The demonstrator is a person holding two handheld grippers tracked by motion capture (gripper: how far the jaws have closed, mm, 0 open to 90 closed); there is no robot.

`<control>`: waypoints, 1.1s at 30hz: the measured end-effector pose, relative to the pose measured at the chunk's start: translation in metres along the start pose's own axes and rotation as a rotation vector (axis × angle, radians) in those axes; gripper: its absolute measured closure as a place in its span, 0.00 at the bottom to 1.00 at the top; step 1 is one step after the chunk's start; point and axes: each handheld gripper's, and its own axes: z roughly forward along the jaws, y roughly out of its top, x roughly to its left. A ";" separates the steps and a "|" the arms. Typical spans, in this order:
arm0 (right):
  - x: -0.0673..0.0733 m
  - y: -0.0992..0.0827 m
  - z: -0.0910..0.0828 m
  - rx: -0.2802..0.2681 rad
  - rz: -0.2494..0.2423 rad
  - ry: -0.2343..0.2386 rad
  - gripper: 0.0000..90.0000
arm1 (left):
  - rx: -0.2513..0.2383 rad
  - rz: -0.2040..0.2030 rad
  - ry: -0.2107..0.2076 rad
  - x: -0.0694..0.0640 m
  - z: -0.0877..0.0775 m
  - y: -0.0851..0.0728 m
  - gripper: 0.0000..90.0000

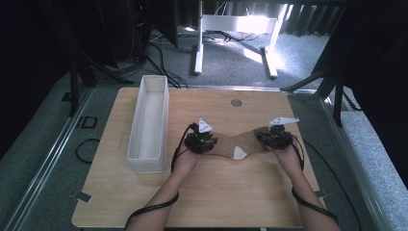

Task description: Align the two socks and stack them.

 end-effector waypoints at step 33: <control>0.010 -0.029 0.015 0.070 -0.024 0.013 0.99 | 0.111 0.012 -0.010 -0.003 0.019 -0.030 1.00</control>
